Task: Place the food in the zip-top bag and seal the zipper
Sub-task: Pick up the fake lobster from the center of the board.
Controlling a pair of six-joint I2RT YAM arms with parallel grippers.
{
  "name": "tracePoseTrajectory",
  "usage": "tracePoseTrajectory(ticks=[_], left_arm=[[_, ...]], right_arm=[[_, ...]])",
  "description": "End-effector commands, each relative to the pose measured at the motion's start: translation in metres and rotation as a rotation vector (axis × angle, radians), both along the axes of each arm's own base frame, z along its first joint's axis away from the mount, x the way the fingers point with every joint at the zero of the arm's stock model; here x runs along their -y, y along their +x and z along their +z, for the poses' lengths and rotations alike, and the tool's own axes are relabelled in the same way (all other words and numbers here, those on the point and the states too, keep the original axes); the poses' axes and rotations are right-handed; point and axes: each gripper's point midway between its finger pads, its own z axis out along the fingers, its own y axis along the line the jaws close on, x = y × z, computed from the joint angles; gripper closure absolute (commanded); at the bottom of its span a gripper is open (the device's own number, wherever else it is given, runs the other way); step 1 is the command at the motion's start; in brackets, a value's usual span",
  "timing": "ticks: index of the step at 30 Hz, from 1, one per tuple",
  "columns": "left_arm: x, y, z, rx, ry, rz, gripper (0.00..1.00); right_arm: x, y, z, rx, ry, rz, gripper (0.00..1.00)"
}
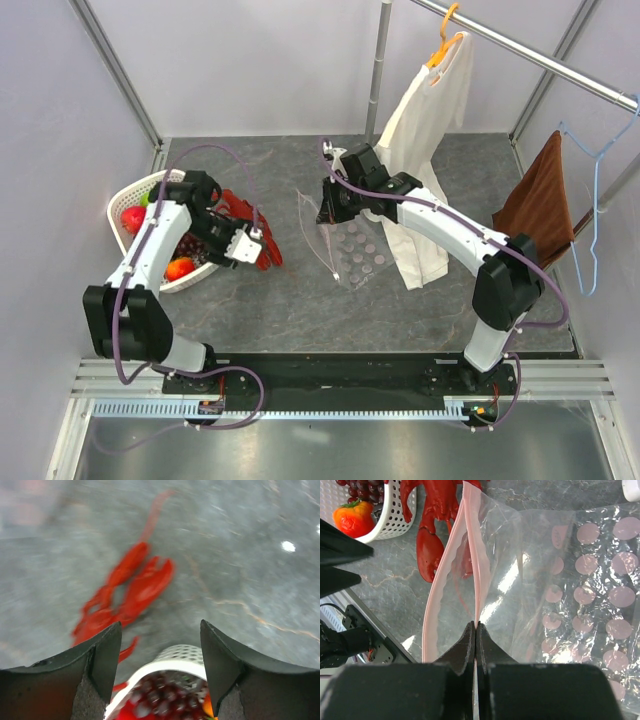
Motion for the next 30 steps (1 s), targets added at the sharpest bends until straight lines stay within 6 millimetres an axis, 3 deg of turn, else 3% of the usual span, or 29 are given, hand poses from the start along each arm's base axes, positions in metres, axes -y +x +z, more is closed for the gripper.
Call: tracePoseTrajectory(ticks=[1, 9, 10, 12, 18, 22, 27, 28, 29, 30], left_arm=[[-0.008, -0.02, -0.031, 0.041, 0.19, -0.382, 0.3], [0.015, 0.021, -0.048, 0.303, 0.186, -0.42, 0.24], [0.019, 0.027, -0.059, 0.366, 0.178, -0.429, 0.23], [0.024, 0.021, -0.067, 0.401, 0.145, -0.434, 0.21], [0.035, 0.028, -0.074, 0.538, 0.105, -0.455, 0.2], [0.039, 0.026, -0.069, 0.573, 0.08, -0.459, 0.22], [0.043, 0.038, -0.06, 0.614, 0.065, -0.452, 0.2], [0.044, 0.041, -0.063, 0.588, 0.056, -0.439, 0.22], [0.047, 0.052, -0.047, 0.589, 0.032, -0.41, 0.25], [0.046, 0.044, -0.051, 0.508, 0.024, -0.406, 0.27]], right_arm=[[0.012, 0.001, 0.019, 0.049, 0.014, -0.014, 1.0], [0.017, 0.002, 0.016, 0.03, 0.017, -0.027, 1.0], [0.018, 0.002, 0.017, 0.03, 0.018, -0.029, 1.0], [0.02, 0.003, 0.015, 0.026, 0.017, -0.034, 1.0], [0.021, 0.002, 0.012, 0.0, 0.028, -0.04, 1.0], [0.022, 0.002, 0.013, 0.001, 0.03, -0.038, 1.0], [0.023, 0.001, 0.011, -0.005, 0.031, -0.037, 1.0], [0.024, 0.002, 0.011, -0.003, 0.031, -0.039, 1.0], [0.024, 0.001, 0.01, -0.004, 0.029, -0.034, 1.0], [0.024, 0.001, 0.011, -0.002, 0.03, -0.033, 1.0]])
